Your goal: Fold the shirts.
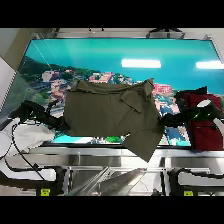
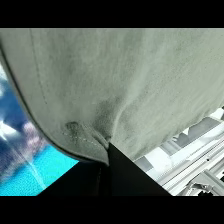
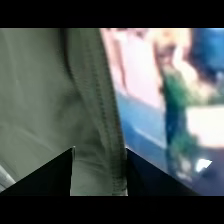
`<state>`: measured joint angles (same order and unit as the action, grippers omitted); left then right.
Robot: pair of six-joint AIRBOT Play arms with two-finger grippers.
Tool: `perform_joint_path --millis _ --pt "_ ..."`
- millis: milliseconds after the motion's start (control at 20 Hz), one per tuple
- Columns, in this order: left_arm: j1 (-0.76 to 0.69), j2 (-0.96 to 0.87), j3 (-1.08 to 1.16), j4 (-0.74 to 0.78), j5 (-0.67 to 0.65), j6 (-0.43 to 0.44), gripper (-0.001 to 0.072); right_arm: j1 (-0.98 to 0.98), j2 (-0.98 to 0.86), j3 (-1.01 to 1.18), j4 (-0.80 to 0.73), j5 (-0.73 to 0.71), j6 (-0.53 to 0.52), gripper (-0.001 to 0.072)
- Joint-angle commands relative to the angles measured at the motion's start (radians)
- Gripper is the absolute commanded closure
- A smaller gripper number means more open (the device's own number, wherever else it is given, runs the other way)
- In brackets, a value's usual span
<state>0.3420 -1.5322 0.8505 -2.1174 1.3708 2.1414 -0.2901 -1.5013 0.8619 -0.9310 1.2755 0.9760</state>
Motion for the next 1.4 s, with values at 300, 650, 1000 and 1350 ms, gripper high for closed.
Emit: perform_joint_path --millis 300,650,1000,1350 --pt "-0.003 0.003 0.031 -0.138 0.107 0.008 0.0691 0.017 -0.009 0.017 0.167 0.063 -0.073 0.0697" --pt "0.024 0.479 0.31 -0.66 0.323 0.068 0.069 -0.167 0.447 0.466 0.539 0.241 -0.037 0.0696" --pt "0.397 0.998 0.782 -0.613 -0.139 -0.023 0.069 -0.271 0.628 0.983 0.597 0.136 0.027 0.0694" --pt "0.458 0.818 0.732 -0.678 0.022 -0.008 0.0689 -0.192 0.509 0.96 0.406 0.104 0.13 0.0696"
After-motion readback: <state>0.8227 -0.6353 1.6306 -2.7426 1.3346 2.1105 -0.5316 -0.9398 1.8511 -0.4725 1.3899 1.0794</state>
